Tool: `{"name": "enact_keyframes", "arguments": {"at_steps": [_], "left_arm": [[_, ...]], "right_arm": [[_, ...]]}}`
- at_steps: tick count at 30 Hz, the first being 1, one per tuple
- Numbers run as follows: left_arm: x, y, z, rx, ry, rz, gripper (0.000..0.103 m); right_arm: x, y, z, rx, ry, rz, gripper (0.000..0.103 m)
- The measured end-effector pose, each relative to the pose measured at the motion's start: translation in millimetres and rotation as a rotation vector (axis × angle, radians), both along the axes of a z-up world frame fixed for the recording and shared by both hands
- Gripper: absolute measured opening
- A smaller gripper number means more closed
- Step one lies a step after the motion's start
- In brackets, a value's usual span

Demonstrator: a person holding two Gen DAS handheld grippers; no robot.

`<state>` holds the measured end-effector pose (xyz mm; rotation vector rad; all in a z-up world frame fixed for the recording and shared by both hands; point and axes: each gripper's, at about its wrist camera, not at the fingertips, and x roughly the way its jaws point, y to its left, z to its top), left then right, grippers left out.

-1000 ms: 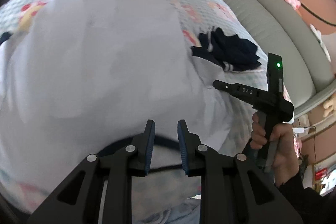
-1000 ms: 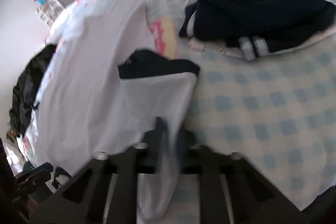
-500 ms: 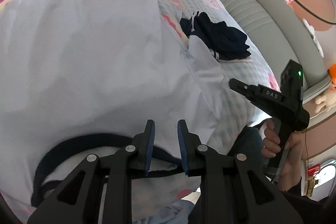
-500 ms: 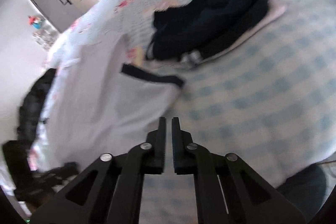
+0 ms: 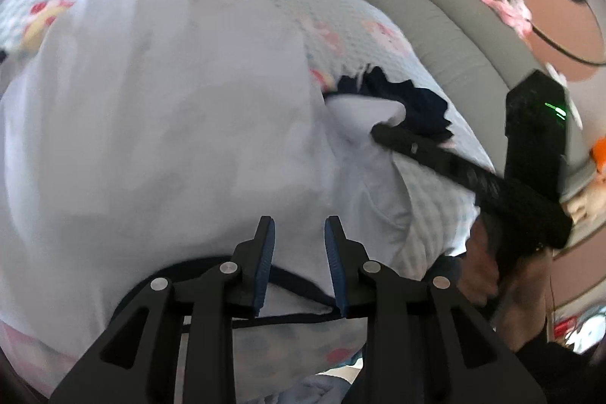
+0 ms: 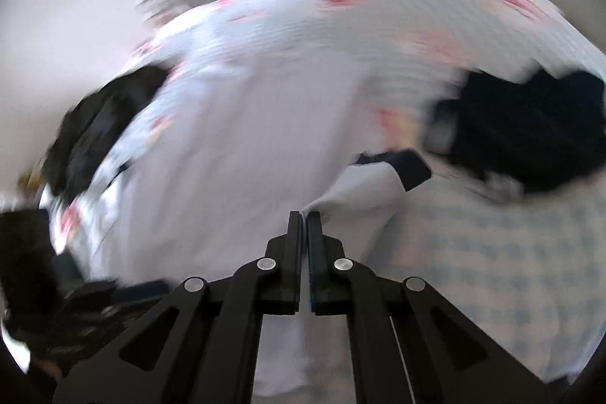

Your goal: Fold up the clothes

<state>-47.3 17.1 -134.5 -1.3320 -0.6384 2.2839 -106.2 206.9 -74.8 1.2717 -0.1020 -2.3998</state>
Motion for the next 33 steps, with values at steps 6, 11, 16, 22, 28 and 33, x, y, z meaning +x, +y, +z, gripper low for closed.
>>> {"name": "enact_keyframes", "arguments": {"at_steps": [6,11,16,22,28,33], "left_arm": [[-1.0,0.7,-4.9,0.036,0.004,-0.033,0.042],[-25.2,12.7,-3.3,0.084,-0.003,-0.038,0.045],[-42.7,16.4,-6.5,0.061,-0.021,0.065,0.051],[-27.8,37.6,22.6,-0.175,0.104,0.002,0.019],[-30.3,54.6,31.1,-0.122,0.132,-0.111,0.02],[-49.8,87.6,0.7,-0.226,0.031,-0.116,0.023]], "right_arm": [[27.0,2.8,-40.4,-0.086,-0.145,-0.001,0.008],[34.3,39.2,-33.1,-0.133,-0.116,-0.099,0.015],[22.5,51.7,-37.5,-0.081,-0.111,-0.151,0.015],[30.1,73.3,-70.4,0.078,-0.171,-0.308,0.004],[58.1,99.4,-51.9,-0.019,-0.159,-0.365,0.01],[41.6,83.6,-48.5,-0.066,-0.119,-0.29,0.013]]}}
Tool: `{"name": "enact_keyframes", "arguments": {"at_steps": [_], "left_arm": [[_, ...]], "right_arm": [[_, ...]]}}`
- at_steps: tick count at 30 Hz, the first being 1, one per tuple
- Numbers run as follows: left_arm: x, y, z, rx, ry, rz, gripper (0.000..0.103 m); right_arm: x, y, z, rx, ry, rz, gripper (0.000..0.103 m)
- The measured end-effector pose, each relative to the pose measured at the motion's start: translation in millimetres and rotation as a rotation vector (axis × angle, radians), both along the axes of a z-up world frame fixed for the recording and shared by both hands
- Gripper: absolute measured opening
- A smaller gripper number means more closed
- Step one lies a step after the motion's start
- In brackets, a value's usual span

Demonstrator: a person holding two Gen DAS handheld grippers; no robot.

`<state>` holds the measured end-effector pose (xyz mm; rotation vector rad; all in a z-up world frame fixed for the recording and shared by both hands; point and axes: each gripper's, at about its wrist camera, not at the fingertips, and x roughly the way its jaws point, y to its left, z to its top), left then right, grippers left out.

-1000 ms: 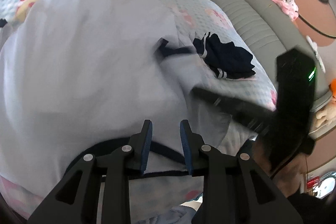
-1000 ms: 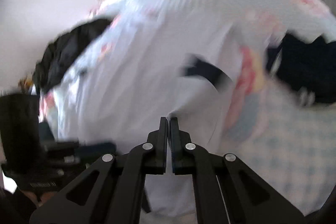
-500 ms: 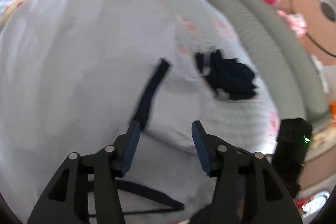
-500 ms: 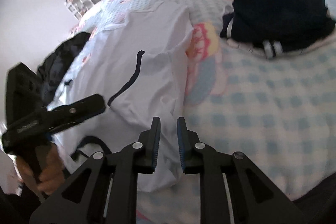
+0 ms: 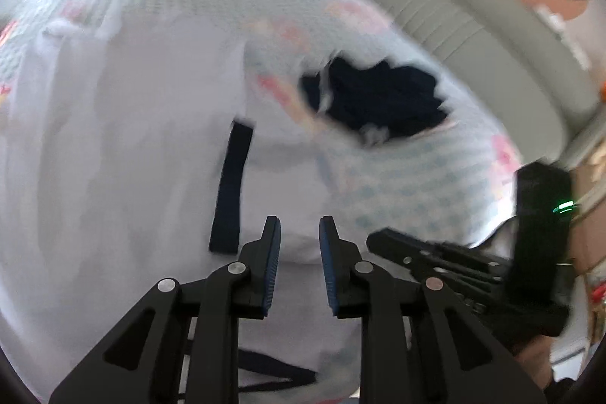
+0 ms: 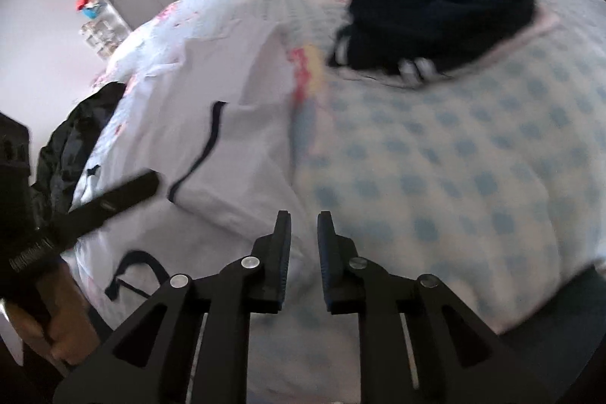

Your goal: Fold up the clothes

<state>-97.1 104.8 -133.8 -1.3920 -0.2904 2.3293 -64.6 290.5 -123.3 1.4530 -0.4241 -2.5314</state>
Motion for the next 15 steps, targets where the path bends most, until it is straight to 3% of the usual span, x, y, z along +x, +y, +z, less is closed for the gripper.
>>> {"name": "enact_keyframes", "arguments": {"at_steps": [2,4,7,11,12,13,15], "left_arm": [[-8.5,-2.3,-25.8,-0.066,-0.106,0.021,0.019],[-3.5,-14.9,-31.6,-0.045,-0.137,0.039,0.014],[7.6,-25.1,-17.8,-0.019,-0.087,0.059,0.015],[13.1,-22.6,6.4,0.051,0.003,0.048,0.016],[14.0,-18.6,12.0,0.055,0.028,0.036,0.019],[14.7,-14.3,17.3,0.058,0.052,0.023,0.029],[8.2,-7.0,11.4,-0.012,0.038,0.017,0.036]], "right_arm": [[-3.8,-5.2,-16.5,0.044,-0.065,0.019,0.013],[-1.3,-4.8,-27.6,0.095,-0.109,0.015,0.01],[16.0,11.2,-22.3,0.16,-0.106,-0.062,0.01],[24.9,11.0,-13.4,0.063,-0.059,-0.055,0.017],[23.6,5.7,-15.9,0.067,-0.063,-0.044,0.017],[22.3,0.4,-18.4,0.072,-0.067,-0.032,0.018],[19.6,-10.2,-23.4,0.082,-0.074,-0.01,0.018]]}}
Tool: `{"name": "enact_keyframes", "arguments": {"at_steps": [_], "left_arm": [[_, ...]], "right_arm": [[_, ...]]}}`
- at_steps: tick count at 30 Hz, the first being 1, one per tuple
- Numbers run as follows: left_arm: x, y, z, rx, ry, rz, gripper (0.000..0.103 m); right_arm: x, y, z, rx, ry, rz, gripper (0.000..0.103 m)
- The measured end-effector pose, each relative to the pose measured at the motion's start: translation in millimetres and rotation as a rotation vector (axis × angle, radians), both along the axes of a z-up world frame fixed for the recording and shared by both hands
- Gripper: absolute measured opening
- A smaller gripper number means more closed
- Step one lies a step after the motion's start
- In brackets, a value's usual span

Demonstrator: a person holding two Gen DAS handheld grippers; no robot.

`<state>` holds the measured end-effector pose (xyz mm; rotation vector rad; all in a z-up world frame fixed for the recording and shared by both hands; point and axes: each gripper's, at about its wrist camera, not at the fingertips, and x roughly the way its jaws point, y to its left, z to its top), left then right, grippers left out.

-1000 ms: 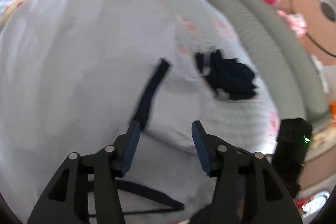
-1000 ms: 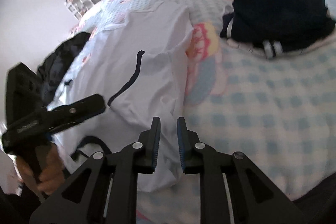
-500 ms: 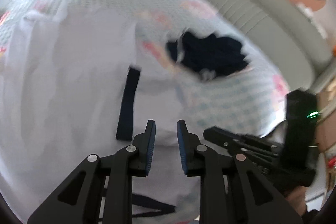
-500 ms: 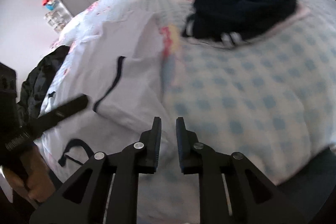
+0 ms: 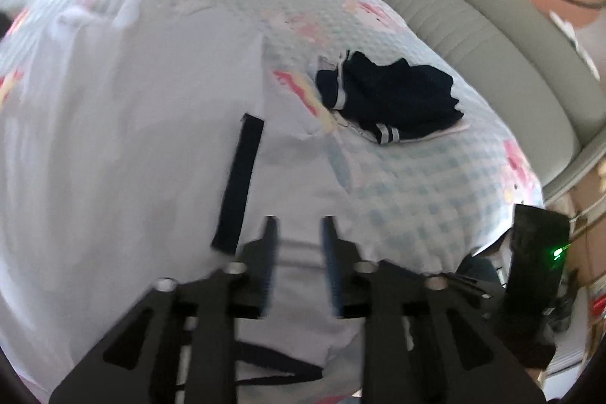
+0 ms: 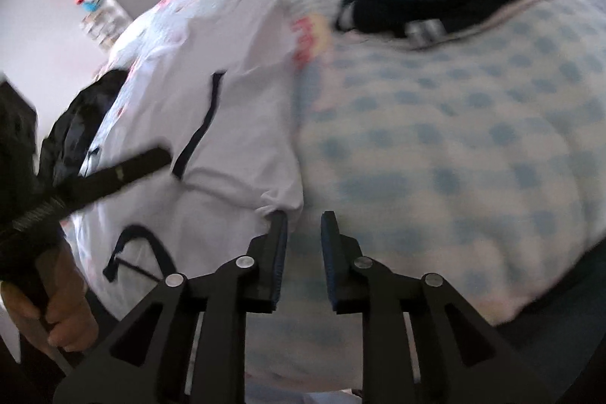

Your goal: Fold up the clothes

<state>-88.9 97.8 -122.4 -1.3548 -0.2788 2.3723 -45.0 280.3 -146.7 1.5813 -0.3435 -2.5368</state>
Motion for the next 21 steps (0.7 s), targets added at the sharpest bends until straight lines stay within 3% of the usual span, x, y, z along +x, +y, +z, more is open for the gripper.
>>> {"name": "enact_keyframes", "arguments": {"at_steps": [3,5,7,10,12,14,17,18,19,20,21], "left_arm": [[-9.3,-3.6,-27.7,-0.116,-0.088,0.029,0.034],[-5.3,-19.0,-37.3,-0.069,-0.112,0.054,0.03],[0.7,-35.4,-35.8,0.047,-0.115,0.091,0.032],[4.4,-49.8,-31.1,0.16,-0.089,0.141,0.042],[2.0,-46.5,-33.9,0.182,-0.098,0.138,0.044],[-2.1,-40.2,-37.6,0.19,-0.112,0.126,0.044],[-7.0,-28.0,-41.4,0.136,-0.111,0.113,0.034],[-8.4,-23.3,-42.2,0.104,-0.106,0.11,0.016],[-9.8,-18.6,-43.1,0.072,-0.101,0.107,0.009],[-9.3,-19.7,-42.1,0.063,-0.098,0.107,0.008],[-6.9,-24.2,-38.3,0.069,-0.088,0.11,0.006]], "right_arm": [[0.9,-1.3,-5.9,0.046,-0.017,-0.01,0.01],[5.0,5.8,-8.1,0.098,-0.025,-0.037,0.005],[11.1,15.3,-6.2,0.088,-0.016,-0.046,0.006],[15.6,26.1,3.1,-0.024,0.015,-0.066,0.015],[13.9,24.5,11.9,-0.074,0.053,-0.046,0.027],[5.0,10.2,17.6,-0.097,0.073,0.006,0.031],[-3.5,-10.4,18.4,-0.074,0.077,0.098,0.031],[-5.1,-12.4,12.5,-0.043,0.055,0.104,0.031],[-4.7,-13.3,4.7,-0.007,0.027,0.101,0.031],[-4.4,-14.1,-3.2,0.029,-0.001,0.097,0.028],[-3.5,-9.9,-9.3,0.025,-0.015,0.077,0.018]]}}
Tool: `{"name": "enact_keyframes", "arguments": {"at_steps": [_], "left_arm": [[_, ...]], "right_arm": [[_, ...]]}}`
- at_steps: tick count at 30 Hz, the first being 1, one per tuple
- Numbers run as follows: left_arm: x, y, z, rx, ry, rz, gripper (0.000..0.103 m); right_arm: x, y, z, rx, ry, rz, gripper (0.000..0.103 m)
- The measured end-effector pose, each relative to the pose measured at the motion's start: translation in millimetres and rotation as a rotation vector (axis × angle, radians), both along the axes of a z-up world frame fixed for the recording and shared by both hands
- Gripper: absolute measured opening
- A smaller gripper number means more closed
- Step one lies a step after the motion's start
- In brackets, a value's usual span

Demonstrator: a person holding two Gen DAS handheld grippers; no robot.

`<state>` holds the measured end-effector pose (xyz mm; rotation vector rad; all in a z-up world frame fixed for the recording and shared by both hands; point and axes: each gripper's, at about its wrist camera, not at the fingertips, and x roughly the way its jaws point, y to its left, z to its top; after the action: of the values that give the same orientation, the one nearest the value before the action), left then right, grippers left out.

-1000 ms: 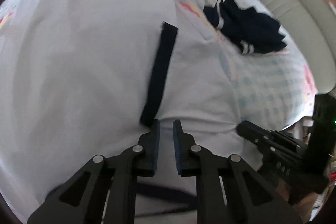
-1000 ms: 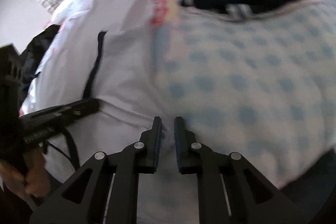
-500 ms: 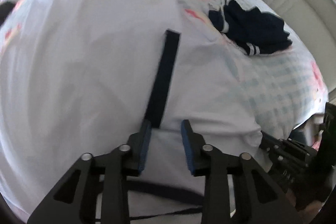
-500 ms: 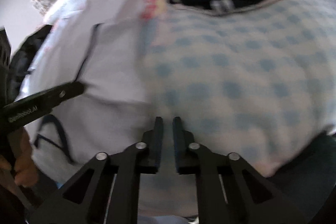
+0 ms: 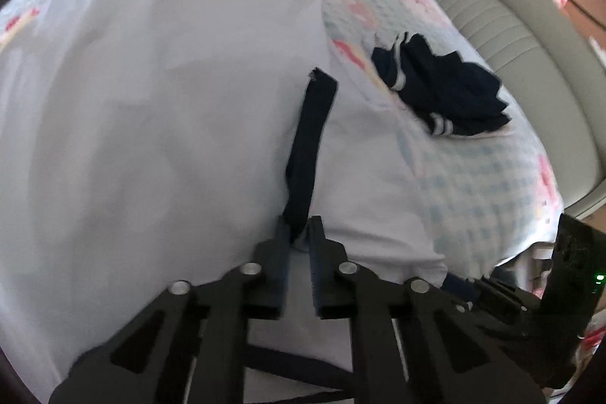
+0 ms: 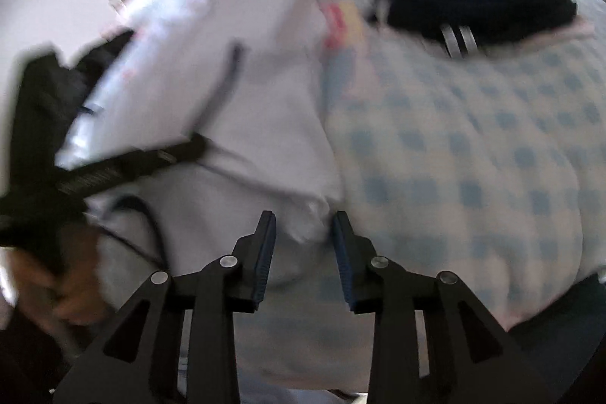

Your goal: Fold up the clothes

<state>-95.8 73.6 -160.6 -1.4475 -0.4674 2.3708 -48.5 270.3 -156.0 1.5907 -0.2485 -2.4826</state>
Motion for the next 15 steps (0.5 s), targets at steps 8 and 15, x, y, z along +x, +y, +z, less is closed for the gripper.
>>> {"name": "enact_keyframes", "arguments": {"at_steps": [8,15], "left_arm": [[8.8,-18.2,15.7,0.013,0.022,-0.005,0.006],[20.0,-34.2,17.0,0.065,0.041,0.005,0.009]], "right_arm": [[22.5,14.2,21.6,0.024,0.092,-0.074,0.009],[31.6,22.3,21.8,-0.036,0.044,-0.063,0.016]]}}
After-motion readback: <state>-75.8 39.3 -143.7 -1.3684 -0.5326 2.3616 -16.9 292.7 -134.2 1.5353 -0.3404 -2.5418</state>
